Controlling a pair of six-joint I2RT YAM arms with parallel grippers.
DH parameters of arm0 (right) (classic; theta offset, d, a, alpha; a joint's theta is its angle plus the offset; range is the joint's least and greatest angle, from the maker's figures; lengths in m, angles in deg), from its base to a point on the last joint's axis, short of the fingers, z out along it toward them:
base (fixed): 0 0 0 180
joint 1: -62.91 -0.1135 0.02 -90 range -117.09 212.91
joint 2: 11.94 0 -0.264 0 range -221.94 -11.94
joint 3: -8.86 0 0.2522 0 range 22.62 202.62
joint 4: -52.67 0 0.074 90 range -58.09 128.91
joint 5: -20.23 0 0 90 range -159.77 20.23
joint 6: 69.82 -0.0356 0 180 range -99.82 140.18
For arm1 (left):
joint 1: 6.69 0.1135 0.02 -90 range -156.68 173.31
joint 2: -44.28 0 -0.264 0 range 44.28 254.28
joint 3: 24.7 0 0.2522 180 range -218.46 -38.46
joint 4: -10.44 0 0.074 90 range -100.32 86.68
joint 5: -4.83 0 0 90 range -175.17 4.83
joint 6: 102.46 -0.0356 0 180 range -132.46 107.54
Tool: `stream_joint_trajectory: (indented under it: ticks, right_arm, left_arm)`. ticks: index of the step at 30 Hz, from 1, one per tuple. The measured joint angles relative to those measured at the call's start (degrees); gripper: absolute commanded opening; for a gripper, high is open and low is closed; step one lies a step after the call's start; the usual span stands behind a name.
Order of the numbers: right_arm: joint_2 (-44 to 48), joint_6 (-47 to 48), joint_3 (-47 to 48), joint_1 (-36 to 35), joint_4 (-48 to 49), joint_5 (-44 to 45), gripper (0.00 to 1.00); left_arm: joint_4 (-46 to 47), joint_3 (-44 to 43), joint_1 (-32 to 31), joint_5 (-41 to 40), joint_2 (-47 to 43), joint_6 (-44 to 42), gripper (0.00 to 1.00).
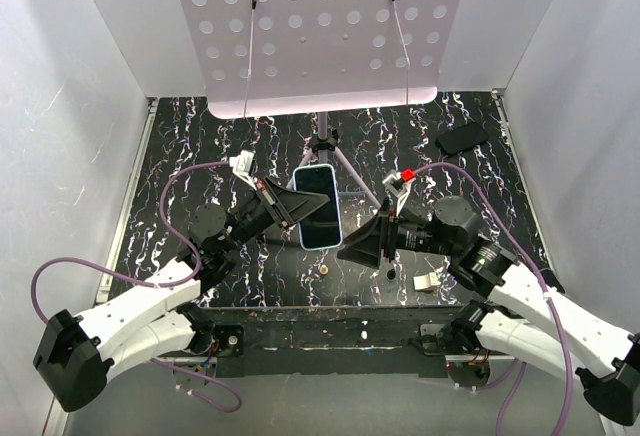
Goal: Take the phone out of the phone case
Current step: Remove the phone case from the phone.
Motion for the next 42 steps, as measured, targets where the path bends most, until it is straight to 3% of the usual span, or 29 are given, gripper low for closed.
stream_joint_trajectory:
  ticks: [7,9,15,17,18,19,21,24,30,32,38,42]
  right_arm:
    - [-5.3,-7.3,0.2,0.3,11.1,-9.3,0.65]
    - [-6.6,-9.2,0.5,0.3,13.5,-9.2,0.53]
    - [-11.5,-14.8,1.3,0.4,20.8,-9.0,0.35]
    - [-12.5,-15.8,1.7,0.3,22.4,-8.9,0.20]
    - [-12.6,-16.2,1.9,0.3,22.7,-8.9,0.11]
    - [-12.6,-16.5,2.0,0.3,22.8,-9.0,0.02]
    - [-12.6,-17.9,2.0,0.4,21.9,-8.9,0.01]
    - [-11.1,-16.9,2.1,0.5,18.9,-8.9,0.01]
    - [-9.5,-16.5,2.2,1.1,17.0,-11.1,0.01]
    - [-9.5,-16.5,2.3,1.1,17.0,-12.3,0.01]
    - [-10.8,-16.6,3.5,1.2,16.2,-15.0,0.01]
    - [-10.8,-16.1,4.2,1.4,13.6,-14.8,0.40]
  left_arm:
    - [0.7,0.0,0.0,6.6,0.4,-1.0,0.00]
    - [0.6,0.0,0.0,7.3,0.4,-1.5,0.00]
    - [0.4,-0.3,0.0,8.2,0.2,-2.3,0.00]
    - [0.0,-0.4,0.3,8.2,0.2,-2.3,0.00]
    - [-0.6,-0.4,0.3,8.2,0.1,-2.4,0.06]
    - [-1.6,-0.5,0.3,8.0,-0.2,-2.3,0.21]
    - [-3.9,-1.3,0.3,7.8,-1.2,-3.4,0.49]
    - [-10.4,-3.7,1.6,7.4,-3.7,-4.2,0.59]
    - [-14.9,-8.5,6.4,11.2,-5.2,-4.9,0.53]
    - [-14.3,-9.7,6.8,13.9,-3.5,-4.6,0.43]
    - [-9.2,-11.8,7.0,23.1,6.4,-1.7,0.00]
    - [-9.7,-12.5,7.4,24.7,7.2,-2.5,0.00]
